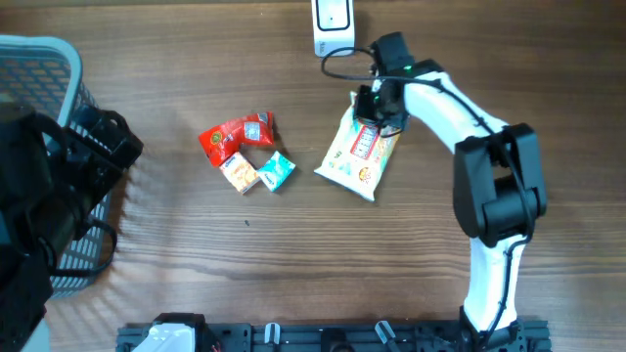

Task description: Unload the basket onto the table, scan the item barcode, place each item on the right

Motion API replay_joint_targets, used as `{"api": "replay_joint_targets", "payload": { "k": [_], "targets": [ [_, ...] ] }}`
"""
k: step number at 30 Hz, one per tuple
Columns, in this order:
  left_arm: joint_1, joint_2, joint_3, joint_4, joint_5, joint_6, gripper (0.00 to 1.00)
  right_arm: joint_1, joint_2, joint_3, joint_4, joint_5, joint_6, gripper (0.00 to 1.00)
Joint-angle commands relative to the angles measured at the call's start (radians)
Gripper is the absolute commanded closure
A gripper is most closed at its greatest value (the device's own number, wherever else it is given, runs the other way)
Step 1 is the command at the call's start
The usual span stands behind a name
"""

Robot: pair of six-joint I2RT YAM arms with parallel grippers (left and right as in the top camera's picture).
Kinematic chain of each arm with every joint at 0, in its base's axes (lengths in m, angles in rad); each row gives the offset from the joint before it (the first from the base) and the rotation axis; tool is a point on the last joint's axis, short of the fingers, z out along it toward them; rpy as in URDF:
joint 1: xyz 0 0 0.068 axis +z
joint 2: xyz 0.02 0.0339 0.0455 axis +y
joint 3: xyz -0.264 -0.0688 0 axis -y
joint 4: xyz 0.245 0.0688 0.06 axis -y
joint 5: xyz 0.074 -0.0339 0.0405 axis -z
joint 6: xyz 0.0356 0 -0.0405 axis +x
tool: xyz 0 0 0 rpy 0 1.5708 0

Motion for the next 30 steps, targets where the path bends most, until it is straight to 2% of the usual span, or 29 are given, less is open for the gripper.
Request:
{"api": "replay_joint_targets", "payload": {
  "k": [1, 3, 4, 6, 7, 10, 16, 18, 23, 26, 30],
  "targets": [
    [0.008, -0.003, -0.003, 0.0, -0.016, -0.017, 0.0, -0.01, -0.055, 0.085, -0.072, -0.138, -0.08, 0.96],
    [0.008, -0.003, -0.003, 0.0, -0.016, -0.017, 0.0, -0.01, -0.101, 0.116, -0.152, -0.1, -0.078, 0.96],
    [0.008, -0.003, -0.003, 0.0, -0.017, -0.017, 0.0, -0.01, -0.108, 0.117, -0.191, -0.052, -0.034, 0.96],
    [0.008, -0.003, -0.003, 0.0, -0.016, -0.017, 0.0, -0.01, -0.102, 0.092, -0.277, 0.181, 0.125, 0.96],
    [0.008, -0.003, -0.003, 0.0, -0.016, -0.017, 0.0, -0.011, -0.102, 0.056, -0.293, 0.253, 0.196, 0.96],
    [0.008, -0.003, -0.003, 0.0, -0.016, -0.017, 0.0, -0.013, -0.102, -0.035, -0.211, 0.262, 0.229, 0.96],
    [0.008, -0.003, -0.003, 0.0, -0.016, -0.017, 0.0, -0.013, -0.063, -0.106, -0.059, 0.232, 0.212, 0.96],
    [0.008, -0.003, -0.003, 0.0, -0.017, -0.017, 0.0, -0.013, -0.04, -0.106, 0.037, 0.116, 0.118, 0.96],
    [0.008, -0.003, -0.003, 0.0, -0.017, -0.017, 0.0, -0.013, -0.041, -0.091, 0.09, 0.093, 0.07, 0.96],
    [0.008, -0.003, -0.003, 0.0, -0.016, -0.017, 0.0, -0.013, -0.041, -0.03, 0.048, 0.074, -0.03, 0.96],
    [0.008, -0.003, -0.003, 0.0, -0.017, -0.017, 0.0, -0.013, -0.044, 0.146, -0.14, 0.078, -0.067, 0.96]
  ]
}}
